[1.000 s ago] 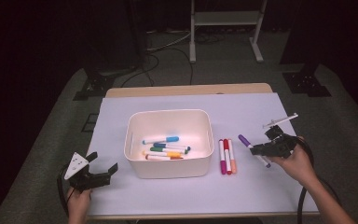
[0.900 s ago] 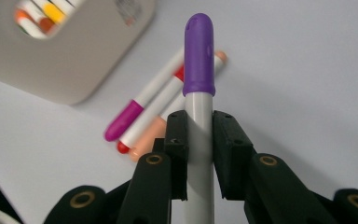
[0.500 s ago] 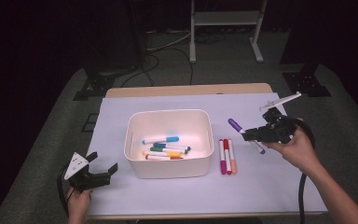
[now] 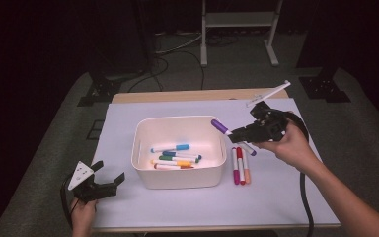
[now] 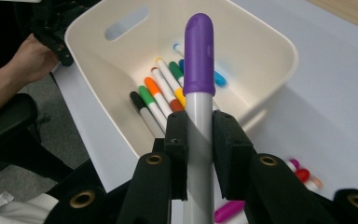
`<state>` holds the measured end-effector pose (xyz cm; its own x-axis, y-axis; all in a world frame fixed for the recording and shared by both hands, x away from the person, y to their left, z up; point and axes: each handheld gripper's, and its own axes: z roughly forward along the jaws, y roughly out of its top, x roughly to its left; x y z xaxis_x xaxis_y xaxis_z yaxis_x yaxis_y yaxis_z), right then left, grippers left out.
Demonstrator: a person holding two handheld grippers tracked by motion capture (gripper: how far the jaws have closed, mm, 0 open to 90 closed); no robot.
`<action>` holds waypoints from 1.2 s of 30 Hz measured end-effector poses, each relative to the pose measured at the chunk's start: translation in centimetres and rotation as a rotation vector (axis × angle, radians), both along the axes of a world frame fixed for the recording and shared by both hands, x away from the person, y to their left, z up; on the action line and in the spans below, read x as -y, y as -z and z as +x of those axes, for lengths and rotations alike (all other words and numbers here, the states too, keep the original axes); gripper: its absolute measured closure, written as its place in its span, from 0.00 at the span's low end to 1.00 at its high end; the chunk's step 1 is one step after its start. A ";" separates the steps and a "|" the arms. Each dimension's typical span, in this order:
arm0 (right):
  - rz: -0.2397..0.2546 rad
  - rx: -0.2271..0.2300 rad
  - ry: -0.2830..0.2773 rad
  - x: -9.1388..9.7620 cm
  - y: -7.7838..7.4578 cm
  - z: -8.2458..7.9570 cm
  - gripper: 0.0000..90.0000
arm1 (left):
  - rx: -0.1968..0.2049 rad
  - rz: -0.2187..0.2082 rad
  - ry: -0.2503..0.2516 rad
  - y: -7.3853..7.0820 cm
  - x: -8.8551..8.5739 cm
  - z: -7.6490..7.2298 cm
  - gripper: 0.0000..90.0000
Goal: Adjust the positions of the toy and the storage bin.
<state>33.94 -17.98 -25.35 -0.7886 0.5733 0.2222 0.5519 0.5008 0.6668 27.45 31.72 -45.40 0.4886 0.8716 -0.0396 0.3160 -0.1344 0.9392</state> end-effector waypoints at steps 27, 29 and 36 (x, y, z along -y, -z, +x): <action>-0.022 -0.084 -0.270 -12.6 2.0 2.3 0.84 | 0.003 0.002 0.005 0.0 0.0 0.0 0.01; -0.029 -0.096 -0.279 -13.3 2.5 2.5 0.84 | 0.004 0.002 0.005 0.0 0.0 0.0 0.01; -0.048 -0.125 -0.316 -15.3 4.2 3.2 0.84 | 0.003 -0.003 0.005 0.0 0.0 0.0 0.01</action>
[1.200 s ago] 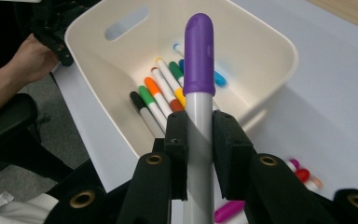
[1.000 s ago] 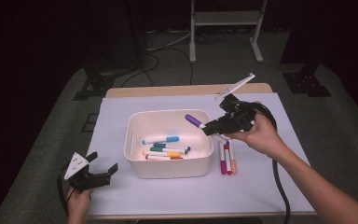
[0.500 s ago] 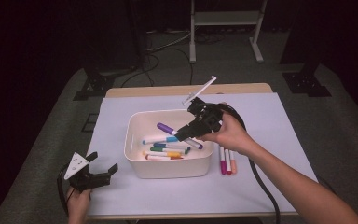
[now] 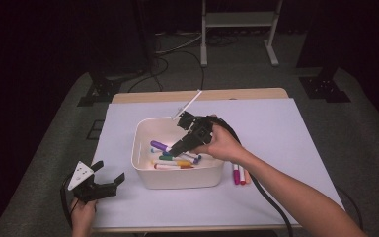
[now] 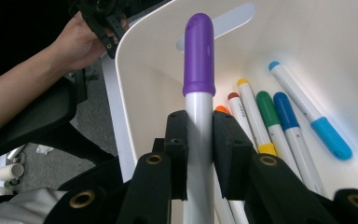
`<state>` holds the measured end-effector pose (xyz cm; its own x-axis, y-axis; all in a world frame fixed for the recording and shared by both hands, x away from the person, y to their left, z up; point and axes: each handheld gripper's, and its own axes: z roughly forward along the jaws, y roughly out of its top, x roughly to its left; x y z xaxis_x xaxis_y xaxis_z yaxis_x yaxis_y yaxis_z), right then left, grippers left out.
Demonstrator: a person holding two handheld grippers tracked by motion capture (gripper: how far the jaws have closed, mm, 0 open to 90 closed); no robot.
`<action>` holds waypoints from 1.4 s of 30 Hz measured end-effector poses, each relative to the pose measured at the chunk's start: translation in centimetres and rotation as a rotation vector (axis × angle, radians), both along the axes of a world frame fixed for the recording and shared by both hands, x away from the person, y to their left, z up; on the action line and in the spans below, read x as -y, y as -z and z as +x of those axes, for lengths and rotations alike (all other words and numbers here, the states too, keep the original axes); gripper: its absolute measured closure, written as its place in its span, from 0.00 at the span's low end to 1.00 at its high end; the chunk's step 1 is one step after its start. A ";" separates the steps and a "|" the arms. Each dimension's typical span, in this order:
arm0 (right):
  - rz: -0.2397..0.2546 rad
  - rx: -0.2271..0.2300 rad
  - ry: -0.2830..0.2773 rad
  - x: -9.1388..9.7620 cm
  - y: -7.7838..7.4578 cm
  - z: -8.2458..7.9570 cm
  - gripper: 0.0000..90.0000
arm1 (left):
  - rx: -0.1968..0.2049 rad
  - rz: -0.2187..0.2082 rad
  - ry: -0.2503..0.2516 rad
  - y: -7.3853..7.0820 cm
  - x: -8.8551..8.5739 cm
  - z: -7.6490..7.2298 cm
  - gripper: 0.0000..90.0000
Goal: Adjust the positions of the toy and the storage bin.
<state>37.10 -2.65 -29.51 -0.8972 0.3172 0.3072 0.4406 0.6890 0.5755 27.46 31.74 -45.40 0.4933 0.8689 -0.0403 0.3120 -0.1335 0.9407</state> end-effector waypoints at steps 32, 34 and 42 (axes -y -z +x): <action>-0.215 0.004 -0.130 -4.6 5.0 1.0 0.83 | 0.001 0.002 0.003 0.0 -0.1 0.0 0.01; -0.226 0.004 -0.131 -4.6 5.0 0.9 0.79 | 0.001 0.001 0.002 0.0 -0.1 0.0 0.01; -0.208 0.038 -0.110 -3.7 4.0 0.4 0.74 | 0.003 -0.001 0.002 0.0 0.0 0.0 0.01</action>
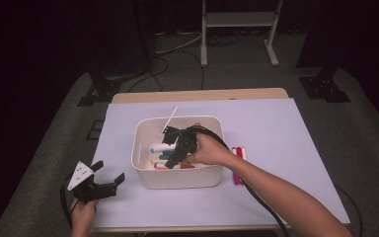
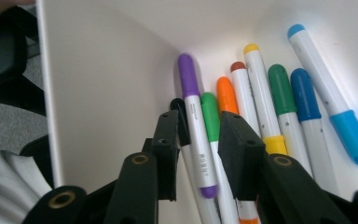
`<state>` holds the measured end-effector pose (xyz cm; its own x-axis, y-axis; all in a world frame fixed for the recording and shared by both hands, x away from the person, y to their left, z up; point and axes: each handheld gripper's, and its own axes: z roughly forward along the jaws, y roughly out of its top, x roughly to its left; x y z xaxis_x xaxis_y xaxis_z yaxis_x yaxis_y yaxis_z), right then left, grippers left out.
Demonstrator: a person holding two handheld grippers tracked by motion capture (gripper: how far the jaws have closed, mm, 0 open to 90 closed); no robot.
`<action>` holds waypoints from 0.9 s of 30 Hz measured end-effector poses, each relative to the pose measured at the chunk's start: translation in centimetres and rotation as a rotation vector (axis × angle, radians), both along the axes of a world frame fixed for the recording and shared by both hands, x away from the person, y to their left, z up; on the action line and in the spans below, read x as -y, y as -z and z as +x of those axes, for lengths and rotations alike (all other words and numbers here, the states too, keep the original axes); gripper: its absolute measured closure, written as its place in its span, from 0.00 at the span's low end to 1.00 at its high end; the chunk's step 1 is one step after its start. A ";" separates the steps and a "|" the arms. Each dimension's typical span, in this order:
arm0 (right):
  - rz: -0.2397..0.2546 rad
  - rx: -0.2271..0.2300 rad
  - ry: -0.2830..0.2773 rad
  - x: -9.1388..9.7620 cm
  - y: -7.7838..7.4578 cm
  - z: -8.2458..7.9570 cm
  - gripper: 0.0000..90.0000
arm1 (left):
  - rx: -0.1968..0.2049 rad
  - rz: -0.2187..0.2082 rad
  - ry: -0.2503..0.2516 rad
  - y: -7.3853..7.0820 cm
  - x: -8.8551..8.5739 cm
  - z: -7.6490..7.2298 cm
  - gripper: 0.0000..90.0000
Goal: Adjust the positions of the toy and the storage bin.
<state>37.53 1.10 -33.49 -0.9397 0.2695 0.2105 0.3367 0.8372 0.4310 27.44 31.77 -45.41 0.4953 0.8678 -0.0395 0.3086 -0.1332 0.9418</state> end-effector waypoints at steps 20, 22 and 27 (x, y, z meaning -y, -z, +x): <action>0.186 0.098 0.189 10.9 -6.0 -0.8 0.62 | -0.003 0.009 -0.002 0.0 0.0 -0.1 0.01; 0.189 0.104 0.208 12.0 -6.2 -0.9 0.61 | -0.002 0.009 -0.003 0.0 0.0 -0.1 0.01; 0.207 0.117 0.257 14.6 -6.3 -1.1 0.58 | -0.003 0.007 -0.003 0.0 0.0 -0.1 0.01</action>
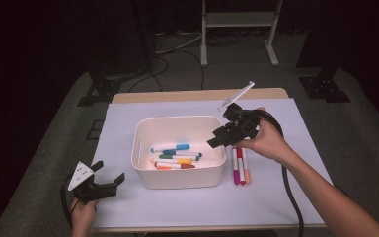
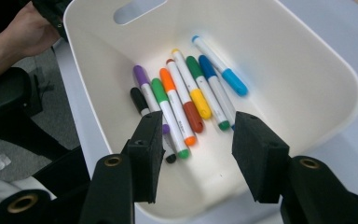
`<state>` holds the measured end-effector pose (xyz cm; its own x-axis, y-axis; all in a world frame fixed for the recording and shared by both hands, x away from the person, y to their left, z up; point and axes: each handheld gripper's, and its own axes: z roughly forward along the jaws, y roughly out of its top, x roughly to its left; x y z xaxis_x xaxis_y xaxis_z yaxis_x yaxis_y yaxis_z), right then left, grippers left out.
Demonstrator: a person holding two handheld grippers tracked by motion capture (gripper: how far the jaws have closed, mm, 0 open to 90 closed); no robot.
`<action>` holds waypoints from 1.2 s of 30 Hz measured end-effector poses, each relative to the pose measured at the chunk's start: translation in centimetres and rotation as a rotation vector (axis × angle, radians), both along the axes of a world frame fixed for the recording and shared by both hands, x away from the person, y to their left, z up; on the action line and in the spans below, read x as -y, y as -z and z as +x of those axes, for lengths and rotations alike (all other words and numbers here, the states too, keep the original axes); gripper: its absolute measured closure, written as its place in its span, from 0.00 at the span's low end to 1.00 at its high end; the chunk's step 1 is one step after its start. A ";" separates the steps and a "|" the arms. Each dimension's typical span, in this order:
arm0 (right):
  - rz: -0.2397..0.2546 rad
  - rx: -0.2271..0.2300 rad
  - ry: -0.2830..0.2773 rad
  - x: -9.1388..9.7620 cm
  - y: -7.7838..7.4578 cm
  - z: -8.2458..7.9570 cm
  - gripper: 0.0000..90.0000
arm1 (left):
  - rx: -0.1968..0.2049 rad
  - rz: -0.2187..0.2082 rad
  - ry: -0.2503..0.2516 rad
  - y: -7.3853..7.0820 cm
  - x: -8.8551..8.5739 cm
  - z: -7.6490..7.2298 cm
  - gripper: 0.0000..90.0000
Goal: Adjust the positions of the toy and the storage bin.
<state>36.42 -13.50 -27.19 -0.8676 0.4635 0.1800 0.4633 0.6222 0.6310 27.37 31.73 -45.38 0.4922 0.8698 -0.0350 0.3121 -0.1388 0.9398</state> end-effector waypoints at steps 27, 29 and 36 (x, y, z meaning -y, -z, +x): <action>-0.026 -0.087 0.243 9.3 10.5 0.0 0.51 | 0.002 0.002 -0.002 0.0 0.0 0.0 0.01; -0.030 -0.099 0.259 9.5 11.4 0.0 0.51 | 0.001 0.003 -0.002 0.0 0.0 0.0 0.01; -0.082 -0.100 0.300 9.2 13.5 0.4 0.51 | 0.004 0.003 0.000 0.0 0.0 0.0 0.01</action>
<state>36.81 -22.74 -40.72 -0.6700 0.7122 0.2093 0.6910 0.4953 0.5265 27.34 31.71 -45.39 0.4922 0.8699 -0.0302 0.3082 -0.1418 0.9407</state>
